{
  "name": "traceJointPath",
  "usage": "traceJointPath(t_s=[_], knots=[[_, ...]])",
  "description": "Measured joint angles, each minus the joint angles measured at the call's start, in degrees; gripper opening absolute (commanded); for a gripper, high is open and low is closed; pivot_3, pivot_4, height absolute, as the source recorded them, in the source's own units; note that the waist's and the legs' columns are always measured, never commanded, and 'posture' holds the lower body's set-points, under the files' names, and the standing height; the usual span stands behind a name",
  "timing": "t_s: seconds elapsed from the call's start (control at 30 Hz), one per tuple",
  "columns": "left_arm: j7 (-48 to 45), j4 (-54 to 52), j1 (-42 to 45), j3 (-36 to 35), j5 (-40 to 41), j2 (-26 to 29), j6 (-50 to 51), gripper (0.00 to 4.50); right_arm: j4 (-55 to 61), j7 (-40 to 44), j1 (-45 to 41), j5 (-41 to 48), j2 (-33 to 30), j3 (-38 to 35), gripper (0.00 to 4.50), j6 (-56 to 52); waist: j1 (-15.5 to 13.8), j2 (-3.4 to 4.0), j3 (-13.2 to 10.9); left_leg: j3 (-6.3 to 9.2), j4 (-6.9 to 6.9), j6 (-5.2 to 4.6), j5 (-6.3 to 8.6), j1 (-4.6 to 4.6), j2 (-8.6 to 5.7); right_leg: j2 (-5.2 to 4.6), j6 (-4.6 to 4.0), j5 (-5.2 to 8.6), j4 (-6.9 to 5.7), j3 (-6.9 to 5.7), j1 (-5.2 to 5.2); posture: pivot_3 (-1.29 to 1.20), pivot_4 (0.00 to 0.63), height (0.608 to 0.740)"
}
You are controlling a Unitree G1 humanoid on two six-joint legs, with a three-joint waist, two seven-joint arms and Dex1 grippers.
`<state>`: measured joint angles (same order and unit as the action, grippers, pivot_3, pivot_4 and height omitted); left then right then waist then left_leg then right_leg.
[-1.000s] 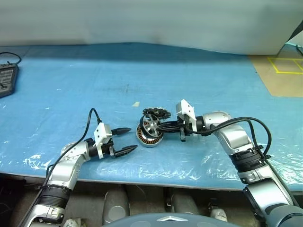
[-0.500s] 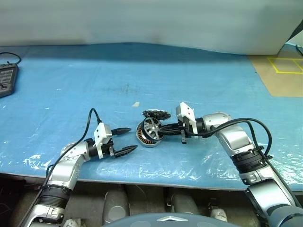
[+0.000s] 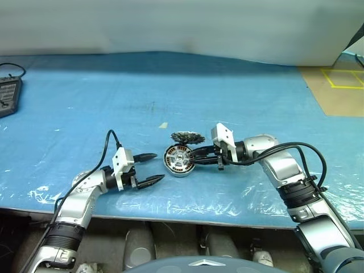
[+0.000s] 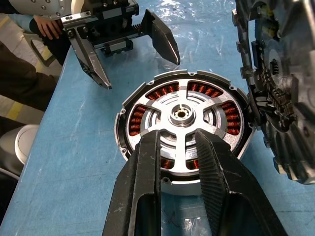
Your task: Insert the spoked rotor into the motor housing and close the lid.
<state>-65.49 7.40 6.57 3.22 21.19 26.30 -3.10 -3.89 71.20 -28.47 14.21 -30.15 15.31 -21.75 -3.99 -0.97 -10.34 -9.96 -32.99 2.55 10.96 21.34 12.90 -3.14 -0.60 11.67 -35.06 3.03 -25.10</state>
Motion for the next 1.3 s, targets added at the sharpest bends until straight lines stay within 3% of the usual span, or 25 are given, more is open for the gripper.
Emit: traceJointPath(t_s=[0.1, 0.27, 0.5, 0.6, 0.87, 1.07, 1.3], knots=[[0.0, 0.0, 0.0, 0.0, 0.0, 0.0, 0.0, 3.99, 0.0, 0.1, 0.0, 1.2, 0.3, -0.6, 1.11, -0.3, 0.0, 0.0, 0.0, 0.0, 0.0, -0.01, 0.01, -0.01, 0.0, 0.0, 0.0, 0.0, -0.01, 0.01, 0.0, 0.0, 0.15, 0.74], [-0.3, 0.3, 0.0, 0.0, 0.0, 0.0, -0.1, 3.99, 0.1, 0.0, 0.0, 2.1, 0.9, -0.7, 0.05, -1.2, 0.0, 0.0, 0.0, 0.0, -0.01, -0.01, 0.0, -0.02, 0.0, 0.0, 0.0, 0.0, -0.03, 0.0, 0.0, 0.0, 0.15, 0.74], [-0.6, 1.1, 0.0, -0.2, 0.0, 0.0, -0.3, 3.99, 0.1, -0.1, 0.4, 2.0, 0.6, -0.7, 0.05, -0.9, 0.0, 0.0, 0.0, 0.0, -0.02, -0.01, 0.0, -0.02, 0.0, 0.0, 0.0, 0.0, -0.04, 0.01, 0.0, 0.0, 0.15, 0.74], [-0.7, 1.3, 0.1, -0.3, 0.0, 0.0, -0.8, 3.99, -0.1, 0.4, 2.2, 2.0, -2.4, -1.3, 0.05, -1.0, -0.2, 0.0, 0.0, 0.0, -0.02, -0.01, 0.0, -0.01, -0.02, -0.02, 0.0, 0.0, -0.02, 0.0, 0.02, 0.0, 0.15, 0.74], [-1.3, 3.1, 0.3, -0.3, -0.1, 0.1, -1.5, 3.99, -12.7, -2.6, -0.2, -0.9, -7.1, -6.4, 0.05, 4.6, 0.2, 0.0, 0.0, -0.01, -0.06, -0.01, 0.01, -0.14, -0.03, 0.0, 0.0, 0.0, -0.15, 0.07, 0.04, 0.0, 0.15, 0.74], [-1.5, 3.8, 1.5, -0.4, -0.1, 0.0, -2.0, 3.99, -27.6, -13.3, -10.8, -6.3, 0.1, -8.2, 0.05, 18.2, 0.6, 0.0, 0.0, -0.01, -0.12, -0.01, 0.0, -0.12, -0.03, 0.01, -0.01, 0.0, -0.35, 0.08, -0.06, 0.0, 0.15, 0.74], [-1.5, 5.0, 1.8, -0.6, -0.1, -0.1, -2.7, 3.99, -24.1, -6.5, -12.3, -2.5, 7.3, -6.7, 0.05, 13.7, -0.1, 0.0, 0.0, 0.0, -0.12, -0.03, 0.01, 0.01, -0.01, -0.01, -0.04, 0.02, -0.34, -0.03, -0.08, 0.0, 0.15, 0.74]])
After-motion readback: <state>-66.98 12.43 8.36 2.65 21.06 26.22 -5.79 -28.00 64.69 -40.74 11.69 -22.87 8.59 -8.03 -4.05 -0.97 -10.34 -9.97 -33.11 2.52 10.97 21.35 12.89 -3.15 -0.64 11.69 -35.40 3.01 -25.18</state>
